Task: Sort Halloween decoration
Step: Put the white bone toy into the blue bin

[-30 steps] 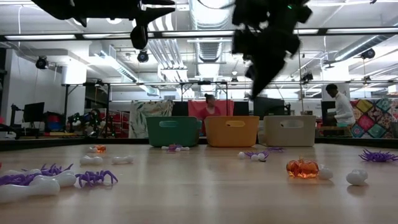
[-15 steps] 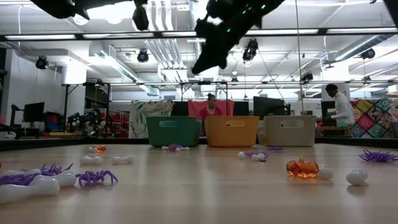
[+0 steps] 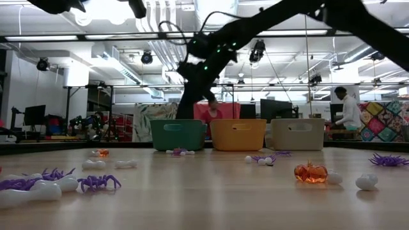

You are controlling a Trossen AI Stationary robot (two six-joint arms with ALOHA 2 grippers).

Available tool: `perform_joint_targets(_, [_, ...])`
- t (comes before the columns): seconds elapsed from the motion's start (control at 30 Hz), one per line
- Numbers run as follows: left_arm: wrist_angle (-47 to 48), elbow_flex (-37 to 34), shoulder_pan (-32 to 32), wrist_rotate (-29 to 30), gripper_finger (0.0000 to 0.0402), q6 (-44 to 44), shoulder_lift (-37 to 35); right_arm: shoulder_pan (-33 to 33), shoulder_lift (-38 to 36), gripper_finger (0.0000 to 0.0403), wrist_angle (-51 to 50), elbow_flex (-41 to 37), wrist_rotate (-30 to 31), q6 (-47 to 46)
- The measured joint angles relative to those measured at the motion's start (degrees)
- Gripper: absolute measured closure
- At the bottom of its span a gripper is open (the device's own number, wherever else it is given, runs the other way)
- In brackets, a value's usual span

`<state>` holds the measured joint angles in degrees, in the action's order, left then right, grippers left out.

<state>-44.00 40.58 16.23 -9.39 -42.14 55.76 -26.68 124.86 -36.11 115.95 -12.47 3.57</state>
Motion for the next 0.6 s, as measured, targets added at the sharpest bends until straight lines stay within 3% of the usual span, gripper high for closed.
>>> perform_joint_targets(0.27, [0.33, 0.00, 0.00, 0.00, 0.0363, 0.01, -0.03, 0.00, 8.30, 0.0394, -9.07, 10.73, 0.46, -1.36])
perform_joint_targets(0.43, [0.46, 0.00, 0.00, 0.00, 0.0363, 0.03, -0.03, 0.00, 8.92, 0.0387, -8.71, 11.56, 0.48, -2.10])
perform_joint_targets(0.6, [0.97, 0.00, 0.00, 0.00, 0.0363, 0.03, -0.03, 0.00, 8.89, 0.0346, -8.67, 11.57, 0.49, -2.97])
